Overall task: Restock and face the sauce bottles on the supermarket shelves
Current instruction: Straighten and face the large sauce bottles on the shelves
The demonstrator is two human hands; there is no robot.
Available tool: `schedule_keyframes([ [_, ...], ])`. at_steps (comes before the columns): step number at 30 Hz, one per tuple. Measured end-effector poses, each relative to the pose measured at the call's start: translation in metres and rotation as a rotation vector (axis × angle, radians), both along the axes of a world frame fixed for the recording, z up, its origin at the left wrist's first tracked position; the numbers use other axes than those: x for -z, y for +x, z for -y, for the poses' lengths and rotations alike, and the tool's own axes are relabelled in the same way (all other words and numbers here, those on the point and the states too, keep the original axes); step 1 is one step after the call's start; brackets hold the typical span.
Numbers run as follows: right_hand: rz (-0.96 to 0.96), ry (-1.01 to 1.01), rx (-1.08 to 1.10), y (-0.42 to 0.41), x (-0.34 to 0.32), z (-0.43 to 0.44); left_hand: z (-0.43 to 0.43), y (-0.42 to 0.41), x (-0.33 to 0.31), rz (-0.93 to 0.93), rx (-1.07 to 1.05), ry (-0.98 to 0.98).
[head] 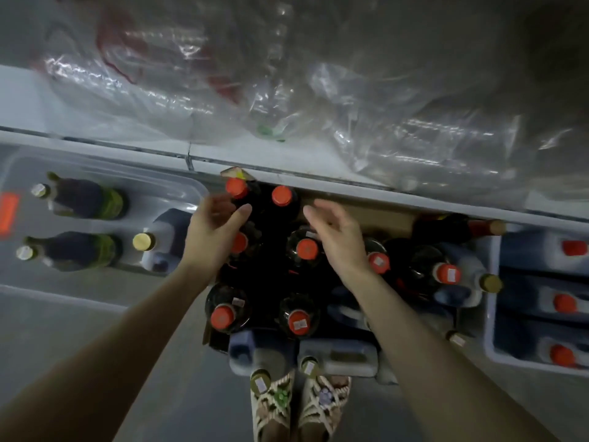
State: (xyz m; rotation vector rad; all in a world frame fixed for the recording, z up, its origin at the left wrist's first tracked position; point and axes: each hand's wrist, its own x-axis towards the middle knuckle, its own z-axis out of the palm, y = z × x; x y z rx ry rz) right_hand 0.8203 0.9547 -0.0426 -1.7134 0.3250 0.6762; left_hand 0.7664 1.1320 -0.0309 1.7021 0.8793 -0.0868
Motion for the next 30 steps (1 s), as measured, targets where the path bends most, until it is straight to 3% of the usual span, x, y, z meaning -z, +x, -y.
schedule_keyframes([
  [6, 0.007, 0.061, -0.112, 0.019, 0.029, -0.033, -0.028, 0.010, 0.044, -0.019, 0.038, -0.038],
  [10, 0.022, 0.103, -0.142, 0.030, 0.054, -0.039, -0.039, 0.020, 0.063, 0.090, 0.175, -0.066],
  [15, 0.081, 0.062, -0.365, 0.040, 0.077, -0.039, -0.044, 0.030, 0.090, 0.197, 0.220, -0.098],
  [19, 0.171, 0.074, -0.327, 0.038, 0.082, -0.041, -0.044, 0.031, 0.096, 0.226, 0.215, -0.103],
  [25, 0.200, 0.070, -0.263, 0.039, 0.050, -0.032, -0.049, 0.036, 0.074, 0.246, 0.251, 0.054],
  [30, 0.289, 0.077, -0.277, 0.045, -0.020, -0.034, -0.048, 0.039, 0.010, 0.256, 0.251, 0.098],
])
